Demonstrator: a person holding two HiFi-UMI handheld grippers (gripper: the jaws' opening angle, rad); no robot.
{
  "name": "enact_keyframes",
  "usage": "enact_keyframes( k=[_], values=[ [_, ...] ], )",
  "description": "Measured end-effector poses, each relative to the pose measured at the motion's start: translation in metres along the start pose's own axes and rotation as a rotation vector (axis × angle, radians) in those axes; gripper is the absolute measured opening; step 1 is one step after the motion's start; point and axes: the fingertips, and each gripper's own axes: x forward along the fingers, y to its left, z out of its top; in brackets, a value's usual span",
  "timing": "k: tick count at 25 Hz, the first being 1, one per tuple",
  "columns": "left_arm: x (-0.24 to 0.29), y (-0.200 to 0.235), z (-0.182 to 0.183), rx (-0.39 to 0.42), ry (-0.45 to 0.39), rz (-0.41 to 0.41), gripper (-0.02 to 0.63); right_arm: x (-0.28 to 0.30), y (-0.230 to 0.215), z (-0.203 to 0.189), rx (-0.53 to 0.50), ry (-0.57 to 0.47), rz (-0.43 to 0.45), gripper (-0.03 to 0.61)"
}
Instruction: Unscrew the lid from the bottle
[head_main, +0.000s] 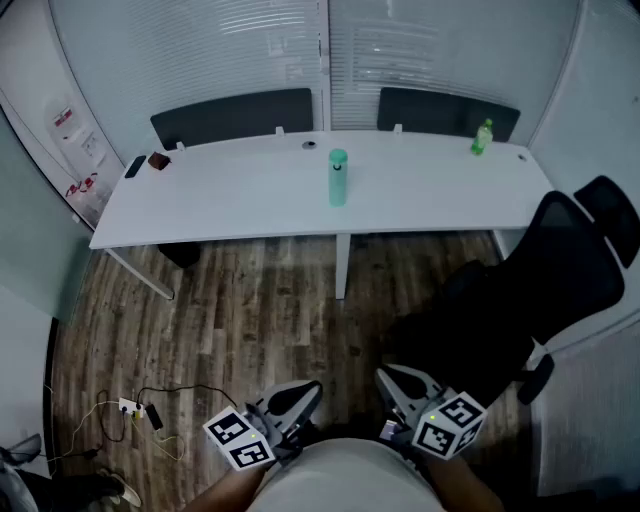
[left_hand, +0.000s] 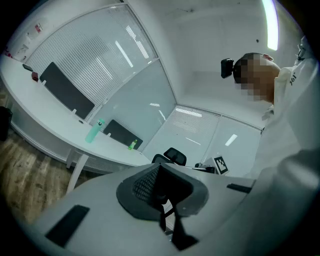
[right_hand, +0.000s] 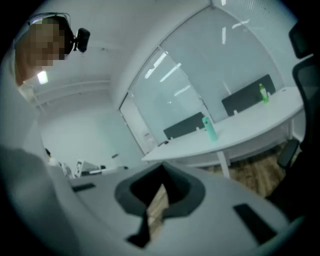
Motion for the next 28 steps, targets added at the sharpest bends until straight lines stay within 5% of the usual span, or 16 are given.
enact_keyframes(
  k=[15,19,28],
  values=[
    [0.009,0.004,0.001,-0.006,-0.011,0.019,0.012,0.001,-0.007,0.004,-0.059,0.004,0.014,0.026],
    [0.016,0.005,0.005,-0.006,-0.017,0.028,0.012,-0.001,-0.016,0.005,-0.040,0.026,0.012,0.122],
    [0.053,0.004,-0.004,-0.001,-0.023,0.064,0.014,-0.021,-0.058,0.010,-0.018,0.056,0.012,0.123]
  ],
)
